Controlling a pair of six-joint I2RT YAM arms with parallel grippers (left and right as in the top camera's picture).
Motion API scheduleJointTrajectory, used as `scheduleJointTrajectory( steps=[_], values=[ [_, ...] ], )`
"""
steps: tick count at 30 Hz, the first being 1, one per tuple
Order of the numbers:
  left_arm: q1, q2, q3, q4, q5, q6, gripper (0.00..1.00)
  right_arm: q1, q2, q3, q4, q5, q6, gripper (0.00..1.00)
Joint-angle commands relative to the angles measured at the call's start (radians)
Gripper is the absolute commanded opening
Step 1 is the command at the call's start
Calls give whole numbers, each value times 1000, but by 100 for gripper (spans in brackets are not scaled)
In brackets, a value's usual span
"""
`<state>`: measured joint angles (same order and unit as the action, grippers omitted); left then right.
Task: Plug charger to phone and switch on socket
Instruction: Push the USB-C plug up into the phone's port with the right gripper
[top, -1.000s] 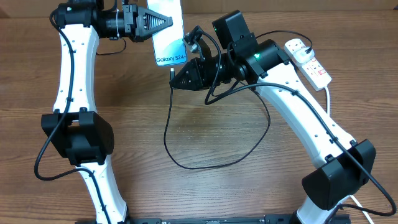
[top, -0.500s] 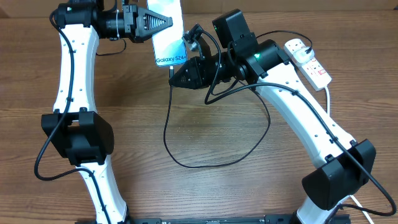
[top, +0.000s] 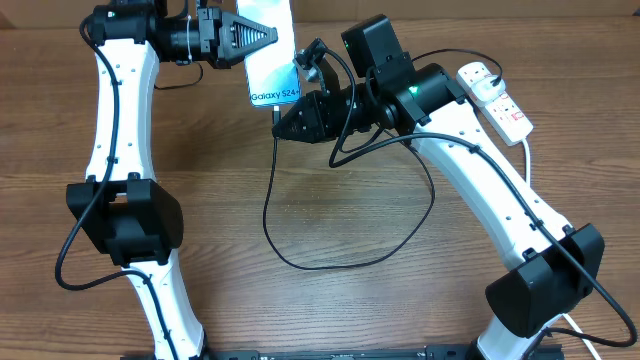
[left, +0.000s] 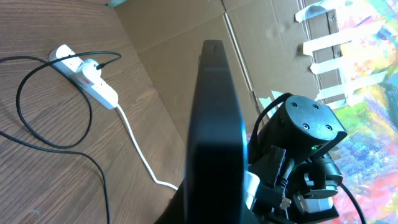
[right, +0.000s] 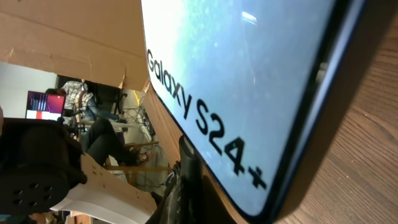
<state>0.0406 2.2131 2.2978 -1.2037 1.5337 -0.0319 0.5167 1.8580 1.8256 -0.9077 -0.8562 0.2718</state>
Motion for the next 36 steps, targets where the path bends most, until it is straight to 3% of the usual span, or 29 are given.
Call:
scheduleJointTrajectory(
  steps=[1, 36],
  values=[
    [-3, 7, 8, 0, 49, -9, 4, -8, -1, -5, 6, 10, -10, 4],
    [-10, 7, 8, 1, 49, 6, 4, -19, -1, -5, 17, -2, 21, 4]
  ],
)
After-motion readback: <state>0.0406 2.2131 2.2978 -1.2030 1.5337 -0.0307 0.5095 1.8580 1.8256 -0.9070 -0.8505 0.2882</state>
